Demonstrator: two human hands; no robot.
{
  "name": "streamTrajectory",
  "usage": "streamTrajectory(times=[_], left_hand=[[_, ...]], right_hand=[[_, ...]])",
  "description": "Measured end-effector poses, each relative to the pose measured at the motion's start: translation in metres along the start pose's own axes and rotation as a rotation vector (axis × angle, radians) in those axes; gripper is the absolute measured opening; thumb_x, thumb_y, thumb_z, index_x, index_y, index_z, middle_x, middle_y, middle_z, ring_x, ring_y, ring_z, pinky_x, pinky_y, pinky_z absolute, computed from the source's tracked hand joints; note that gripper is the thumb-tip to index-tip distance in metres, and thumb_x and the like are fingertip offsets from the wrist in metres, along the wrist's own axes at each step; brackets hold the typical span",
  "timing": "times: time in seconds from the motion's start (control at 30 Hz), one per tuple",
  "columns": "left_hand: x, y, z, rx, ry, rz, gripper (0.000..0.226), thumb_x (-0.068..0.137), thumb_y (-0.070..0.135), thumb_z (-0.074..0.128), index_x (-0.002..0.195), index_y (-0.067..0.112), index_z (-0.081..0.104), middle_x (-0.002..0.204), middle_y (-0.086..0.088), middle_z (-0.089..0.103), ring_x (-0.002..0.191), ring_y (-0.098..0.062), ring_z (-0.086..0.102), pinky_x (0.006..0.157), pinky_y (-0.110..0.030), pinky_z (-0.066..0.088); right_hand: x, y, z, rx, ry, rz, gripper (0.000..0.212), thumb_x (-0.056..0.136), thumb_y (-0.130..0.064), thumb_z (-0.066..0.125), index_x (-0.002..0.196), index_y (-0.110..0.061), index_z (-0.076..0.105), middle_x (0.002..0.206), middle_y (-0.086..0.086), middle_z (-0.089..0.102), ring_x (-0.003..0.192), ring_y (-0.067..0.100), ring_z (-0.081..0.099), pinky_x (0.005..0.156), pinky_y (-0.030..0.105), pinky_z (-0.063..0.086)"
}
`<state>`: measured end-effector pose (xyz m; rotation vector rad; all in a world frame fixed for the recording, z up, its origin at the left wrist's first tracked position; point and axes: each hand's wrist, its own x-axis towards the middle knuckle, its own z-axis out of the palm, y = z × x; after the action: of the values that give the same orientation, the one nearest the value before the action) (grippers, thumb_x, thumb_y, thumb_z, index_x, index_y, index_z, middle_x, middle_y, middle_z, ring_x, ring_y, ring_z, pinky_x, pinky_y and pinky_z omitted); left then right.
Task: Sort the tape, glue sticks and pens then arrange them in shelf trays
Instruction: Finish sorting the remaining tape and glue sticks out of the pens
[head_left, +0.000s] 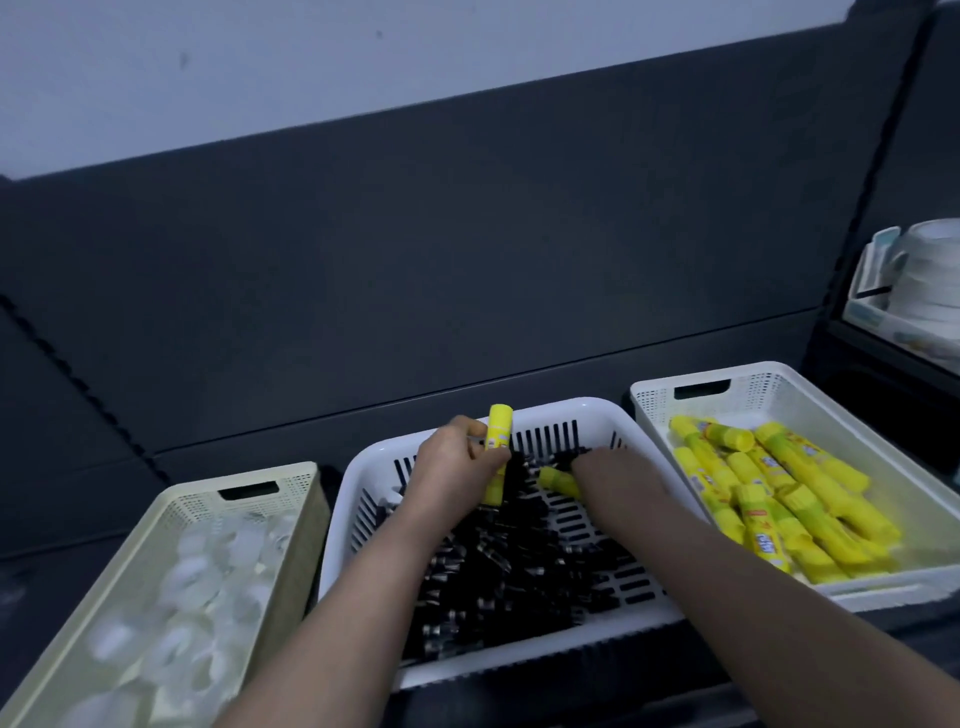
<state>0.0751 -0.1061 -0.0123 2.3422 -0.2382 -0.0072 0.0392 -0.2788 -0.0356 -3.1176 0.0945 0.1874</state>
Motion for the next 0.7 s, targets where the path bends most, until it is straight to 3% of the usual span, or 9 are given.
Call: streamTrajectory(times=[0.1, 0.2, 0.3, 0.43, 0.53, 0.7], left_hand=[[0.000, 0.001, 0.002, -0.042, 0.028, -0.026, 0.023, 0.085, 0.035, 0.064, 0.106, 0.025, 0.059, 0.080, 0.008, 0.067, 0.078, -0.004, 0.058, 0.061, -0.024, 0.043], [0.006, 0.017, 0.008, -0.075, 0.060, -0.016, 0.022, 0.086, 0.036, 0.063, 0.104, 0.023, 0.059, 0.073, 0.008, 0.066, 0.077, -0.009, 0.061, 0.063, -0.027, 0.046], [0.013, 0.045, 0.026, -0.109, -0.002, -0.016, 0.026, 0.084, 0.039, 0.064, 0.104, 0.023, 0.059, 0.077, 0.004, 0.069, 0.084, -0.017, 0.064, 0.074, -0.034, 0.053], [0.012, 0.090, 0.066, -0.153, -0.140, 0.032, 0.036, 0.068, 0.048, 0.063, 0.095, 0.025, 0.058, 0.085, -0.002, 0.071, 0.084, -0.023, 0.068, 0.076, -0.042, 0.057], [0.011, 0.121, 0.098, -0.084, -0.198, 0.101, 0.025, 0.072, 0.041, 0.068, 0.090, 0.026, 0.057, 0.089, -0.004, 0.069, 0.085, -0.024, 0.066, 0.076, -0.039, 0.056], [0.018, 0.150, 0.134, 0.061, -0.198, 0.084, 0.039, 0.079, 0.042, 0.067, 0.111, 0.022, 0.057, 0.108, -0.001, 0.061, 0.099, -0.024, 0.061, 0.080, -0.030, 0.050]], right_hand=[[-0.007, 0.004, -0.007, 0.093, 0.121, 0.013, 0.005, 0.084, -0.009, 0.054, 0.084, -0.014, 0.055, 0.090, 0.001, 0.062, 0.093, 0.024, 0.062, 0.063, 0.028, 0.036], [-0.024, 0.019, -0.022, 0.161, 0.391, 0.046, 0.021, 0.085, -0.027, 0.054, 0.106, -0.027, 0.058, 0.099, -0.002, 0.064, 0.099, 0.024, 0.060, 0.063, 0.029, 0.033], [-0.045, 0.049, -0.035, 0.254, 0.498, 0.093, 0.035, 0.087, -0.032, 0.051, 0.122, -0.032, 0.051, 0.104, -0.003, 0.065, 0.101, 0.027, 0.058, 0.067, 0.032, 0.039], [-0.065, 0.108, -0.034, 0.215, 0.461, 0.258, 0.042, 0.088, -0.030, 0.050, 0.129, -0.034, 0.047, 0.107, 0.000, 0.066, 0.104, 0.028, 0.058, 0.076, 0.035, 0.046], [-0.069, 0.150, -0.031, 0.098, 0.411, 0.397, 0.037, 0.090, -0.033, 0.050, 0.127, -0.035, 0.050, 0.111, -0.001, 0.065, 0.108, 0.026, 0.057, 0.080, 0.033, 0.046], [-0.063, 0.180, -0.018, 0.189, 0.238, 0.344, 0.040, 0.091, -0.046, 0.050, 0.130, -0.039, 0.048, 0.122, -0.001, 0.062, 0.117, 0.023, 0.054, 0.090, 0.036, 0.042]])
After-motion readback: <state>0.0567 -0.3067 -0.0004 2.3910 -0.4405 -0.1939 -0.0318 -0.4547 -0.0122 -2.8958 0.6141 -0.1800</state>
